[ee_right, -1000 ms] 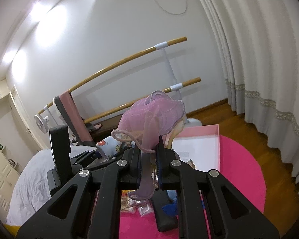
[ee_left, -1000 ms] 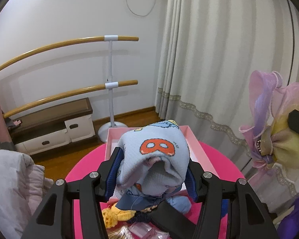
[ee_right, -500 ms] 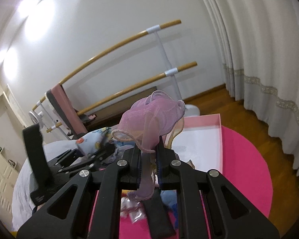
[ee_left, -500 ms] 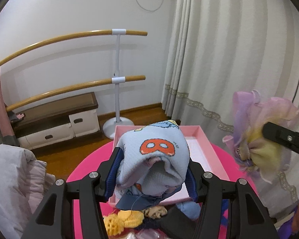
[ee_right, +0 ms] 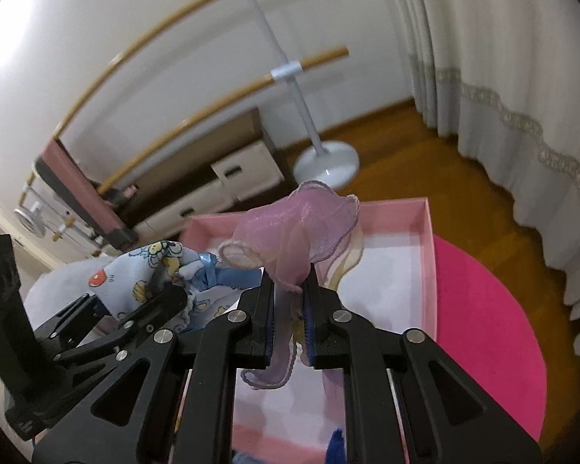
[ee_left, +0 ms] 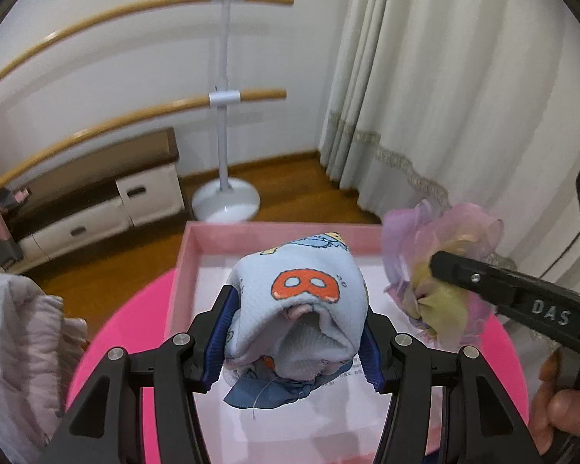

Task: Organize soft objects
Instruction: 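Open both tools to drop the cloth and scarf into the box, then withdraw both tools from the box back over the table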

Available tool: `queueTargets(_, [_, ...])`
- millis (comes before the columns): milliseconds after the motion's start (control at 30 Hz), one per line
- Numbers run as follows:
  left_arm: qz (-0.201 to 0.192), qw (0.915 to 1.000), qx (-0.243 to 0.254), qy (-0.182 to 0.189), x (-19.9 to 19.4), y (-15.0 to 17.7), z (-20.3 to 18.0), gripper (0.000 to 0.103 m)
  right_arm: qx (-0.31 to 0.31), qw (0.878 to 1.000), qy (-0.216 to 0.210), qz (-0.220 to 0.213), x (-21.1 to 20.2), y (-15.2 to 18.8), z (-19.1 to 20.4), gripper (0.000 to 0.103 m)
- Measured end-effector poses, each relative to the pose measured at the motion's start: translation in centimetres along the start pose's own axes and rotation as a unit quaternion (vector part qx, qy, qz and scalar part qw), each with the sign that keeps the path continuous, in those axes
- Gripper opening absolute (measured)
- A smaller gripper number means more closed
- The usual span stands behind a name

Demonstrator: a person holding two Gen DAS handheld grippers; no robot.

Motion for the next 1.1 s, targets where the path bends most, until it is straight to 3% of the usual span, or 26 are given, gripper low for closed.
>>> queueTargets(133, [0.023, 0.9997, 0.000, -0.010, 3.3, -2.0, -1.1, 0.058, 0.011, 1.000, 0.007, 0.026, 2.6, 0.2, -1.5, 0.020])
queueTargets(200, [0.030, 0.9994, -0.003, -0.016, 4.6, -3.0, -1.6, 0.059, 0.016, 0.999, 0.012, 0.039, 3.5, 0.3, -2.2, 0.028])
queueTargets(233, [0.033, 0.9993, -0.003, -0.019, 5.1, -3.9, -1.6, 0.067, 0.019, 0.999, 0.014, 0.042, 3.8, 0.1, -2.4, 0.042])
queueTargets(267, [0.036, 0.9992, -0.001, -0.021, 5.5, -4.4, -1.8, 0.078, 0.024, 0.999, 0.019, 0.041, 3.9, 0.2, -2.7, 0.064])
queueTargets(333, [0.026, 0.9995, 0.008, -0.017, 5.4, -4.9, -2.4, 0.092, 0.026, 0.999, 0.028, 0.031, 3.4, 0.3, -3.0, 0.088])
queueTargets(367, [0.017, 0.9996, 0.012, -0.020, 5.2, -5.2, -2.7, 0.102, 0.027, 0.999, 0.028, 0.028, 3.2, 0.2, -3.1, 0.095])
queueTargets(433, [-0.001, 0.9996, 0.016, -0.022, 4.4, -5.0, -2.9, 0.103, 0.031, 0.999, 0.027, 0.020, 2.5, 0.3, -3.1, 0.103])
queueTargets(767, [-0.073, 0.9965, 0.006, -0.040, -2.3, -3.3, -2.2, 0.103, 0.035, 0.998, 0.030, -0.049, -3.8, 0.7, -1.6, 0.103])
queueTargets(1100, [-0.159, 0.9851, 0.022, -0.062, -10.8, 4.1, -2.6, 0.103, 0.004, 0.990, 0.073, -0.121, -12.9, 4.8, 3.2, 0.103])
Point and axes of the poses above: each gripper's, at about its wrist camera, not at the fingertips, and x roughly the way its jaws point, z to its left, y to its underside, the point moved 1 cm from there along x, roughly the way its jaws point, and after that the axes turned 13 degrees about -x, right-handed, at the moved point
